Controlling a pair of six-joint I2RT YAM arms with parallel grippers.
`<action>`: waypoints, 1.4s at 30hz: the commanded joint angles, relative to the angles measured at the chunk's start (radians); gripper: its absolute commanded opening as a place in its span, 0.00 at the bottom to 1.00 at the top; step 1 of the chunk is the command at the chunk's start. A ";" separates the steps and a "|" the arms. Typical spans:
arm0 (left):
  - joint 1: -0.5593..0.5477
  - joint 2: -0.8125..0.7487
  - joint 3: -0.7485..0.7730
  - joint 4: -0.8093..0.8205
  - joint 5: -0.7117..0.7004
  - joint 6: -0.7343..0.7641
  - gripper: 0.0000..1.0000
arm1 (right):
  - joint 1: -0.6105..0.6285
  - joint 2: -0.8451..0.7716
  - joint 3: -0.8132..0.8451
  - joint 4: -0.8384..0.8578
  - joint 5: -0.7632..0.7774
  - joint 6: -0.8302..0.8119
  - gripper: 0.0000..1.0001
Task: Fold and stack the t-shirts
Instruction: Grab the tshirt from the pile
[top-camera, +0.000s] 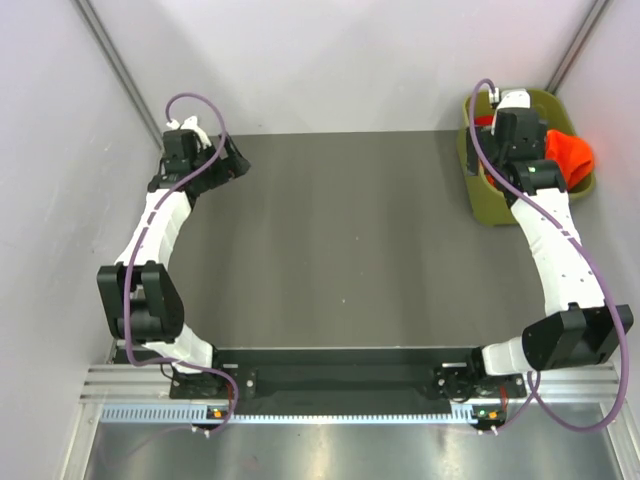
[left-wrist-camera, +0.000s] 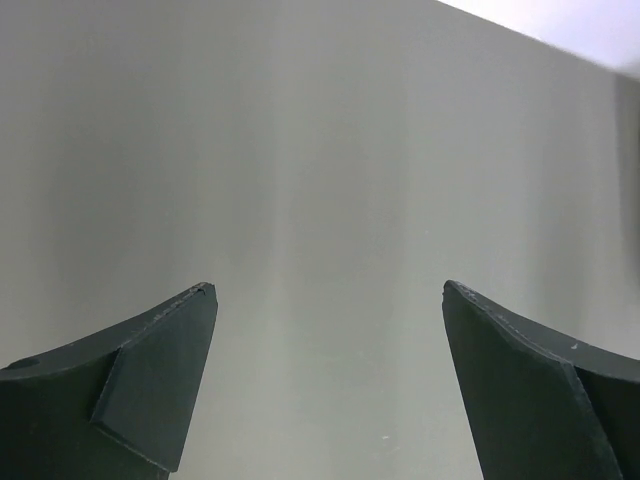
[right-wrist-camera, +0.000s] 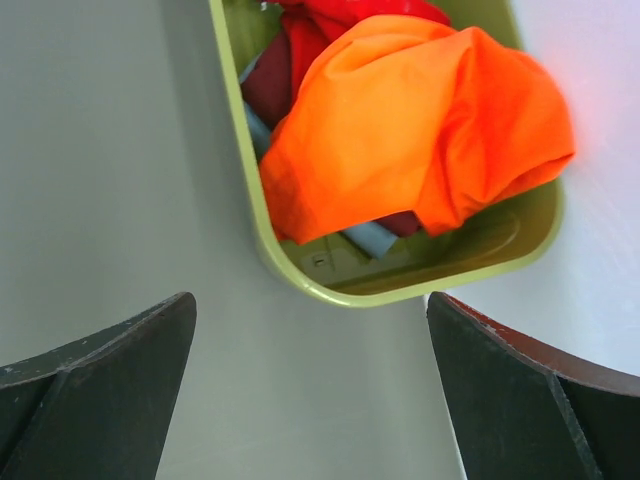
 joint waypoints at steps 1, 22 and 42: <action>0.037 -0.029 -0.028 0.022 -0.075 -0.182 0.99 | -0.008 -0.010 0.021 0.058 0.055 -0.088 1.00; 0.051 0.155 0.319 -0.130 -0.008 0.241 0.99 | -0.202 0.367 0.417 -0.017 -0.152 0.036 1.00; 0.043 0.115 0.044 0.019 0.552 0.123 0.99 | -0.321 0.702 0.580 -0.019 -0.318 0.010 0.91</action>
